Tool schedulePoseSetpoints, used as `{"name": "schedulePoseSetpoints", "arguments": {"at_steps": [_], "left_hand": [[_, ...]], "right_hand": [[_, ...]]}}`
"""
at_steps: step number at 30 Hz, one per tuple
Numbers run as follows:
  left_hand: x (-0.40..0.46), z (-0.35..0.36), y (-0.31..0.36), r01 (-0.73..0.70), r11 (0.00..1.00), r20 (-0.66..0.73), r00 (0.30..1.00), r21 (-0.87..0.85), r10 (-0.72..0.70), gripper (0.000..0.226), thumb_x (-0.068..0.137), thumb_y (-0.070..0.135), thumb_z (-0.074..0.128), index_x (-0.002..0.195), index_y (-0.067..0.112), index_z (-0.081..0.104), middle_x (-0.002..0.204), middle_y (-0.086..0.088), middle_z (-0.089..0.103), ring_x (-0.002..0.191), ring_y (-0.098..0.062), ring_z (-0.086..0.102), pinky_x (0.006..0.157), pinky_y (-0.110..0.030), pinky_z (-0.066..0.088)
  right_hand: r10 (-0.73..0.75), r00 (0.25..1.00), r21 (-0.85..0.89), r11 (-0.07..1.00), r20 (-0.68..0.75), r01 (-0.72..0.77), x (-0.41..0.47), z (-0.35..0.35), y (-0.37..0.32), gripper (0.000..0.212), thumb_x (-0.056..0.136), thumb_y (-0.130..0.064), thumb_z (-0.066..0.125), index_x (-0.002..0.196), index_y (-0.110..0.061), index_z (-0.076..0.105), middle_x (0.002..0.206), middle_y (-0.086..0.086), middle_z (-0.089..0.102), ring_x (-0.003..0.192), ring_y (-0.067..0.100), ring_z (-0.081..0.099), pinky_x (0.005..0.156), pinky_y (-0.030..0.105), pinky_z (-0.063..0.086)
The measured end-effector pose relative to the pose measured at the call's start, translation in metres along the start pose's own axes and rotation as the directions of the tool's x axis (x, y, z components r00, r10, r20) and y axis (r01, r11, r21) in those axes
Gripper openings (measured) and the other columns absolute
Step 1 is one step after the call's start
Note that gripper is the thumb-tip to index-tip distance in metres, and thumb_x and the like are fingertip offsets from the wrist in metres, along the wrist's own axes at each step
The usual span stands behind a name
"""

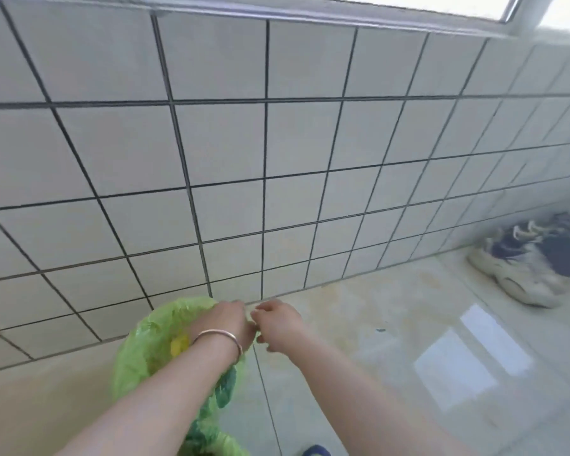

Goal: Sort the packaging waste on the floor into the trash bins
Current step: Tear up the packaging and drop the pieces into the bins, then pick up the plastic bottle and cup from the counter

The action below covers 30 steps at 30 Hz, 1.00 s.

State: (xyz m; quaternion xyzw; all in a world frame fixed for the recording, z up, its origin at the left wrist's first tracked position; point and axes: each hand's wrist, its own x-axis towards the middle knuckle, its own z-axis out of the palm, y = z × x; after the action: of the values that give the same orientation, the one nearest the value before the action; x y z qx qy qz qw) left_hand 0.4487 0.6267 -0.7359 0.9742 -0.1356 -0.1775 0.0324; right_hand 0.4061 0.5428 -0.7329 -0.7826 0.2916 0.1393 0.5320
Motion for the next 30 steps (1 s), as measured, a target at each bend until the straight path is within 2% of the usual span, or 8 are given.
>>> {"name": "schedulePoseSetpoints", "arguments": {"at_steps": [4, 7, 10, 13, 16, 20, 24, 30], "left_hand": [[-0.044, -0.020, 0.057, -0.115, 0.990, -0.120, 0.987, -0.078, 0.105, 0.031, 0.088, 0.031, 0.039, 0.110, 0.027, 0.061, 0.118, -0.001, 0.064, 0.108, -0.025, 0.061, 0.079, -0.028, 0.045], [-0.077, -0.025, 0.096, -0.191, 0.971, -0.143, 0.975, -0.144, 0.171, 0.030, 0.085, 0.036, 0.044, 0.109, 0.029, 0.061, 0.118, 0.001, 0.065, 0.109, -0.025, 0.061, 0.086, -0.030, 0.048], [-0.110, -0.026, 0.131, -0.278, 0.946, -0.178, 0.952, -0.169, 0.248, 0.033, 0.085, 0.042, 0.049, 0.116, 0.032, 0.058, 0.121, 0.003, 0.064, 0.112, -0.023, 0.059, 0.090, -0.030, 0.048], [-0.136, -0.025, 0.161, -0.354, 0.919, -0.235, 0.921, -0.172, 0.311, 0.037, 0.086, 0.040, 0.049, 0.122, 0.031, 0.053, 0.124, 0.004, 0.061, 0.115, -0.022, 0.057, 0.093, -0.031, 0.047], [-0.143, -0.025, 0.187, -0.390, 0.902, -0.257, 0.905, -0.186, 0.338, 0.042, 0.085, 0.037, 0.049, 0.127, 0.031, 0.047, 0.130, 0.005, 0.056, 0.119, -0.021, 0.054, 0.097, -0.034, 0.046], [-0.126, -0.021, 0.210, -0.404, 0.886, -0.295, 0.896, -0.226, 0.333, 0.052, 0.084, 0.039, 0.051, 0.134, 0.030, 0.039, 0.136, 0.003, 0.046, 0.121, -0.022, 0.052, 0.096, -0.034, 0.043], [-0.082, -0.017, 0.221, -0.386, 0.894, -0.304, 0.901, -0.230, 0.311, 0.061, 0.081, 0.041, 0.056, 0.137, 0.027, 0.035, 0.138, -0.001, 0.040, 0.126, -0.024, 0.046, 0.100, -0.036, 0.041], [0.005, -0.026, 0.228, -0.314, 0.929, -0.296, 0.922, -0.195, 0.250, 0.065, 0.081, 0.041, 0.057, 0.140, 0.025, 0.033, 0.139, -0.002, 0.037, 0.129, -0.025, 0.039, 0.103, -0.037, 0.038]], "right_hand": [[-0.035, 0.994, 0.000, 0.999, -0.108, 0.035, -0.052, -0.055, 0.016, 0.039, 0.089, -0.035, 0.047, 0.123, -0.017, 0.055, 0.122, 0.008, 0.063, 0.111, 0.028, 0.061, 0.085, 0.035, 0.049], [-0.071, 0.975, 0.002, 0.997, -0.208, 0.073, -0.095, -0.095, 0.040, 0.038, 0.093, -0.030, 0.046, 0.128, -0.017, 0.051, 0.125, 0.007, 0.060, 0.113, 0.026, 0.059, 0.083, 0.029, 0.043], [-0.121, 0.937, -0.085, 0.992, -0.328, 0.098, -0.136, -0.131, 0.069, 0.037, 0.094, -0.030, 0.045, 0.129, -0.018, 0.050, 0.127, 0.004, 0.057, 0.118, 0.023, 0.054, 0.087, 0.025, 0.038], [-0.133, 0.913, -0.114, 0.989, -0.385, 0.096, -0.161, -0.161, 0.090, 0.037, 0.094, -0.032, 0.046, 0.128, -0.020, 0.048, 0.123, 0.005, 0.058, 0.117, 0.026, 0.054, 0.098, 0.034, 0.042], [-0.160, 0.887, -0.153, 0.983, -0.432, 0.103, -0.170, -0.190, 0.102, 0.039, 0.094, -0.032, 0.046, 0.131, -0.019, 0.046, 0.113, 0.002, 0.055, 0.116, 0.028, 0.054, 0.100, 0.038, 0.043], [-0.246, 0.859, -0.382, 0.922, -0.449, 0.065, -0.159, -0.223, 0.115, 0.048, 0.094, -0.035, 0.045, 0.138, -0.020, 0.037, 0.138, 0.003, 0.047, 0.126, 0.026, 0.043, 0.101, 0.037, 0.037], [-0.275, 0.870, -0.504, 0.863, -0.409, 0.036, -0.114, -0.241, 0.124, 0.058, 0.091, -0.042, 0.045, 0.143, -0.024, 0.029, 0.143, -0.002, 0.041, 0.131, 0.024, 0.033, 0.103, 0.039, 0.036], [-0.261, 0.911, -0.606, 0.795, -0.320, 0.015, -0.012, -0.273, 0.099, 0.070, 0.088, -0.050, 0.047, 0.148, -0.029, 0.019, 0.149, -0.004, 0.033, 0.135, 0.024, 0.029, 0.106, 0.041, 0.036]]}}
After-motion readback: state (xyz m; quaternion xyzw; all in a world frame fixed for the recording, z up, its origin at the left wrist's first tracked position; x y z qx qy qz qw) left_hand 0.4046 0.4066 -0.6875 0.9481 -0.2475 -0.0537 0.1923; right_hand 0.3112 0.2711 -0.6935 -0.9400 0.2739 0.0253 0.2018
